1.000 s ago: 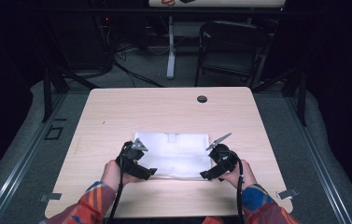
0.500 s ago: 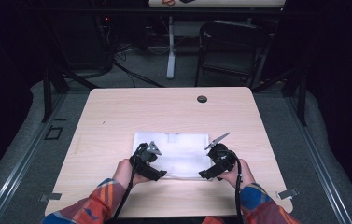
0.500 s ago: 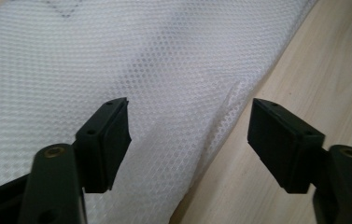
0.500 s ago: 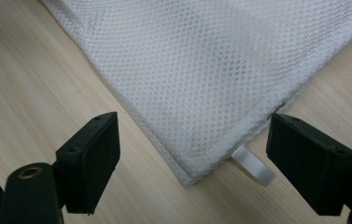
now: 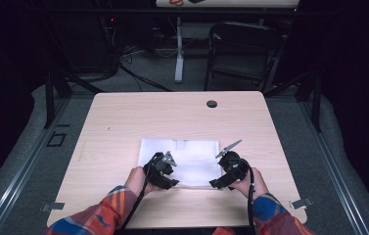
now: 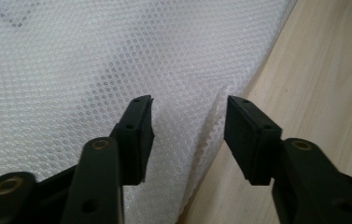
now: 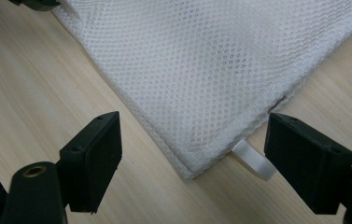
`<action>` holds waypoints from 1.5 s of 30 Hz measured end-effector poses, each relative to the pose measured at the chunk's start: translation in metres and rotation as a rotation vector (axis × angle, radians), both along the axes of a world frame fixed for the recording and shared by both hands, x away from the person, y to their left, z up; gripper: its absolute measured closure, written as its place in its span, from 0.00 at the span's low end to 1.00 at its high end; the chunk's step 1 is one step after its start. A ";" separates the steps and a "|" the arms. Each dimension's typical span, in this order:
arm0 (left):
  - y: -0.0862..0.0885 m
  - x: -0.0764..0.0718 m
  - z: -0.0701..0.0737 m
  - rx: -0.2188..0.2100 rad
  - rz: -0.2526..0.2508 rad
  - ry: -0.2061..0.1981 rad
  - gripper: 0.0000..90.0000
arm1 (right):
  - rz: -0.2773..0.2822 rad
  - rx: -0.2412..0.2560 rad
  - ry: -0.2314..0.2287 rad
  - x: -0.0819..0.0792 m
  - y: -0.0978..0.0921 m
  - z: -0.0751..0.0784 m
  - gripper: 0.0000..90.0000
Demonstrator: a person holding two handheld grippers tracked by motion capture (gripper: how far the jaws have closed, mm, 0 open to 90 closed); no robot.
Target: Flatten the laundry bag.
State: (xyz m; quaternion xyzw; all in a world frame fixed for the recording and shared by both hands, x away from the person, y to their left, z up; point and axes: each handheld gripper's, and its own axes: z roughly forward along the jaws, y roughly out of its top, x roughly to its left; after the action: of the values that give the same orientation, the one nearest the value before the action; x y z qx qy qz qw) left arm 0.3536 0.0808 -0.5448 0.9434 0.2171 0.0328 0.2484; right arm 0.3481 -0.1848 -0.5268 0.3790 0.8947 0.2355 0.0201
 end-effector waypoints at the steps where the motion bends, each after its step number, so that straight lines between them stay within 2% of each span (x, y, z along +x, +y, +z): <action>1: -0.001 0.000 -0.001 0.007 -0.004 0.001 0.64 | -0.010 0.010 0.000 -0.001 0.001 -0.001 0.22; 2: -0.002 0.000 -0.003 0.015 -0.007 0.001 0.67 | 0.005 -0.006 0.005 0.000 0.000 0.000 0.22; 6: -0.003 -0.001 -0.007 0.042 -0.024 0.010 0.73 | 0.006 -0.008 0.005 0.000 0.001 -0.001 0.22; 15: -0.002 -0.001 -0.009 0.037 -0.026 0.010 0.84 | 0.009 -0.009 0.008 0.000 0.001 -0.001 0.23; 19: 0.000 0.000 -0.010 0.020 -0.019 0.029 0.88 | 0.012 -0.013 0.007 0.000 0.002 -0.002 0.23; 24: 0.000 -0.001 -0.010 0.015 -0.020 0.022 0.93 | 0.020 -0.015 0.007 -0.001 0.003 -0.003 0.23; 26: 0.000 -0.002 -0.009 0.013 -0.021 0.022 0.94 | 0.006 -0.003 0.007 -0.002 0.004 -0.004 0.23; 27: 0.000 -0.002 -0.009 0.011 -0.022 0.022 0.95 | 0.023 -0.021 0.012 -0.001 0.003 -0.002 0.24; 36: 0.001 -0.003 -0.007 -0.005 -0.029 0.020 0.96 | 0.025 -0.012 0.013 -0.003 0.008 -0.001 0.25; 45: 0.001 -0.005 -0.003 -0.017 -0.013 -0.007 0.97 | 0.031 -0.006 -0.009 -0.004 0.008 0.002 0.26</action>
State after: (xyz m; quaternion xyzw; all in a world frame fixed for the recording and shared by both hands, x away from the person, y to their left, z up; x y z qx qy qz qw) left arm 0.3486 0.0821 -0.5482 0.9425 0.2101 0.0327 0.2577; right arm 0.3441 -0.1773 -0.5253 0.3638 0.9012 0.2348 0.0216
